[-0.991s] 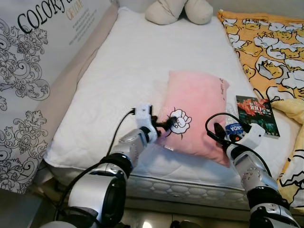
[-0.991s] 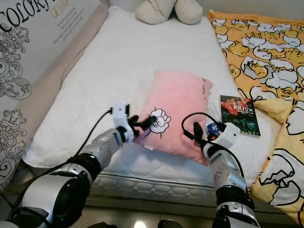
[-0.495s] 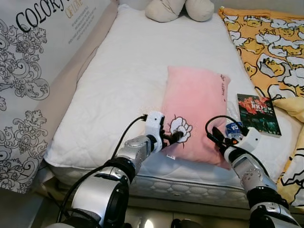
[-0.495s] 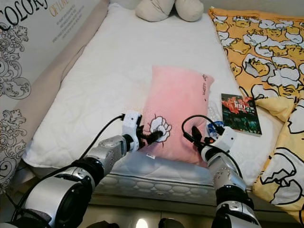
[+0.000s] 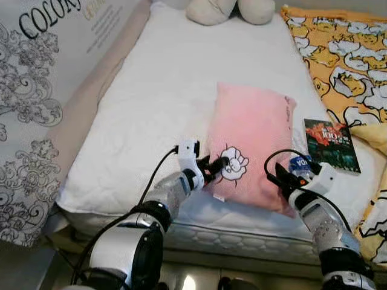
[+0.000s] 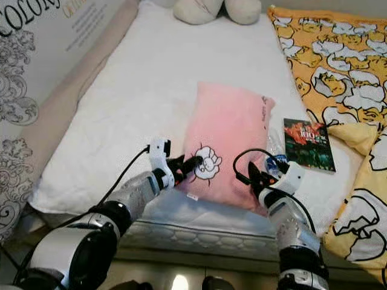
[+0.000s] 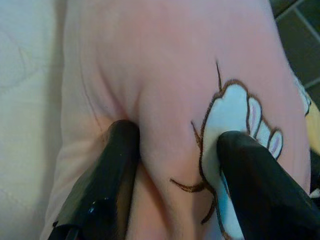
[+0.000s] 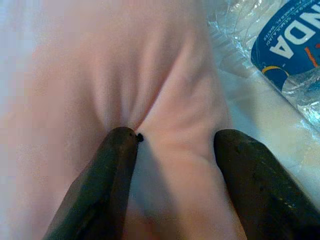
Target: Clean up the room
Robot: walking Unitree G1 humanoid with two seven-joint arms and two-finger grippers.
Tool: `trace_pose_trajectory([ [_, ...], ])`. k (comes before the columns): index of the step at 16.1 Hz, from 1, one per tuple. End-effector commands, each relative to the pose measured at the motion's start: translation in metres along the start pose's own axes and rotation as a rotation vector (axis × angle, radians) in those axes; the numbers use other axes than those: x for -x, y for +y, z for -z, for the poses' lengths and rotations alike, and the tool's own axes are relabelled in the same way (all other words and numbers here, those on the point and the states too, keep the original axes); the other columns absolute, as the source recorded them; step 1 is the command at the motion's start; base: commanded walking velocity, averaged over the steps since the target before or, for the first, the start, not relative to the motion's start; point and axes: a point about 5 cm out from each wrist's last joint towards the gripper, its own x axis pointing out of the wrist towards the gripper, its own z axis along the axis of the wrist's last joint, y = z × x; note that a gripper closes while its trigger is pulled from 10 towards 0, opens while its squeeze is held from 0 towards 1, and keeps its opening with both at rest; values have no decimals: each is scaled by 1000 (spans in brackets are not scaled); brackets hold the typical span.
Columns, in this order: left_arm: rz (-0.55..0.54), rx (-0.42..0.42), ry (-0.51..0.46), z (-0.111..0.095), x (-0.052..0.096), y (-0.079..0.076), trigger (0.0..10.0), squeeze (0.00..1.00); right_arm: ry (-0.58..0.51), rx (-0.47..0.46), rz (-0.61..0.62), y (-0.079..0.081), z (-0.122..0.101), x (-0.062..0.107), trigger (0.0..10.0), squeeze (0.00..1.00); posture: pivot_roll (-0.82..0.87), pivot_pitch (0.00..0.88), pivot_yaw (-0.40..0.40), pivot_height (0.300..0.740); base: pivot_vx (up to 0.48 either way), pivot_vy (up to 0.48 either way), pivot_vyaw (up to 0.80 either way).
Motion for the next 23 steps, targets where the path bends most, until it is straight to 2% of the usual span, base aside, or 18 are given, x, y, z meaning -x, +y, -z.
trace_pose_trajectory([
  [1, 106, 19, 91, 33, -11, -32, 0, 0, 18, -17, -22, 3, 5, 2, 0, 0, -246, 103, 8, 740, 0, 0, 0],
  [2, 121, -31, 128, 40, -10, -33, 0, 0, 21, -18, -25, 2, 6, 4, 0, 0, -246, 103, 8, 740, 0, 0, 0],
  [4, 118, -69, 160, 45, -8, -31, 0, 0, 23, -16, -19, 1, 6, 6, 0, 0, -247, 105, 9, 740, 0, 0, 0],
  [7, 104, -16, 133, 43, -7, -29, 0, 0, 21, -11, -21, 2, 4, 9, 0, 0, -251, 110, 10, 740, 0, 0, 0],
  [9, 81, 66, 76, 39, -9, -30, 0, 0, 25, -11, -17, 2, 6, 11, 0, 0, -257, 116, 9, 740, 0, 0, 0],
  [11, 84, 110, 40, 34, -10, -31, 0, 0, 28, -15, -16, 2, 8, 13, 0, 0, -257, 113, 11, 740, 0, 0, 0],
  [14, 100, 93, 45, 35, -11, -33, 0, 0, 33, -19, -14, 2, 11, 15, 0, 0, -254, 108, 15, 740, 0, 0, 0],
  [15, 105, 59, 66, 38, -10, -33, 0, 0, 36, -20, -14, 2, 12, 15, 0, 0, -252, 105, 15, 740, 0, 0, 0],
  [16, 112, 21, 92, 42, -9, -34, 0, 0, 43, -21, -9, 0, 14, 16, 0, 0, -252, 102, 17, 740, 0, 0, 0],
  [18, 122, 34, 91, 44, -7, -32, 0, 0, 56, -20, 11, -6, 19, 17, 0, 0, -248, 87, 21, 740, 0, 0, 0],
  [19, 133, 3, 91, 43, -6, -29, 0, 0, 46, -9, 28, -9, 19, 19, 0, 0, -241, 71, 22, 740, 0, 0, 0],
  [23, 142, 12, 15, 23, -1, -17, 0, 0, 23, 17, 23, -5, 19, 18, 0, 0, -216, 28, 27, 740, 0, 0, 0],
])
